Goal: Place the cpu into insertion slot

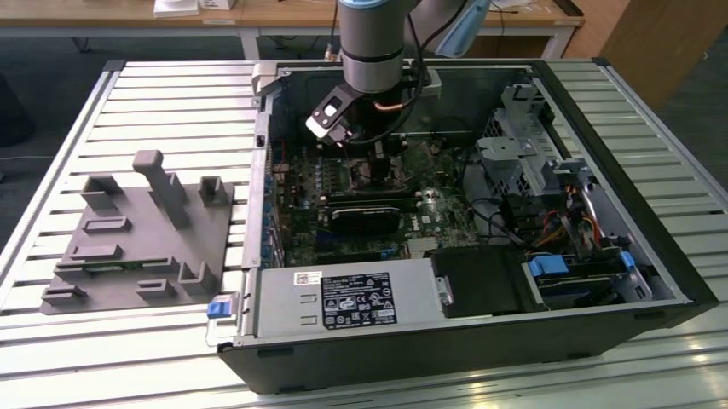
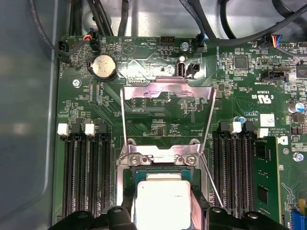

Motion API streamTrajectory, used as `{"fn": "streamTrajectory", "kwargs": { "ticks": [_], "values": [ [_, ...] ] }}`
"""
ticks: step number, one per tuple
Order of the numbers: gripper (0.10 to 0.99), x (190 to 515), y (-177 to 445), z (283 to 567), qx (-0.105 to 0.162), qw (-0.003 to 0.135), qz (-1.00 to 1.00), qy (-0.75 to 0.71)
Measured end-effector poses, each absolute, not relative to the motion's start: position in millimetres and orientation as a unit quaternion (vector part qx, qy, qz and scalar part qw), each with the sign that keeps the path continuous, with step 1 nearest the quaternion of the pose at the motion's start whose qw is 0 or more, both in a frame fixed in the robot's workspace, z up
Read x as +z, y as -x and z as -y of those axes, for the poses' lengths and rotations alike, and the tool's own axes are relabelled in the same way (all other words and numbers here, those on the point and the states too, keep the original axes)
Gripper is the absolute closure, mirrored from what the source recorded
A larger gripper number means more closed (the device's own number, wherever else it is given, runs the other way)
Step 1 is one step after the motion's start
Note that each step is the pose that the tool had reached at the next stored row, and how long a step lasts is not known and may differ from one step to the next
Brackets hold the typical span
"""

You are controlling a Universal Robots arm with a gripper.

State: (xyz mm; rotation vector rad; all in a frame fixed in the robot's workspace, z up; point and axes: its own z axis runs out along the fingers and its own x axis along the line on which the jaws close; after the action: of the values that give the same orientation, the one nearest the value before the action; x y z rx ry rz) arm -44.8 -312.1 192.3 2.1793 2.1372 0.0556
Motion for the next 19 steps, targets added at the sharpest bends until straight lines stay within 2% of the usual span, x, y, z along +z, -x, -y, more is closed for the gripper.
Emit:
{"fn": "streamTrajectory", "kwargs": {
  "ticks": [12, 14, 15, 19],
  "values": [
    [0.549, 189.5, 44.8, 312.2, 0.012, 0.051, -0.699, -0.713],
    [0.533, 189.3, 44.7, 312.1, 0.012, 0.051, -0.699, -0.713],
    [0.482, 189.3, 44.7, 312.1, 0.012, 0.051, -0.7, -0.713],
    [0.482, 190.3, 44.7, 312.0, 0.012, 0.051, -0.699, -0.713]
  ]
}}
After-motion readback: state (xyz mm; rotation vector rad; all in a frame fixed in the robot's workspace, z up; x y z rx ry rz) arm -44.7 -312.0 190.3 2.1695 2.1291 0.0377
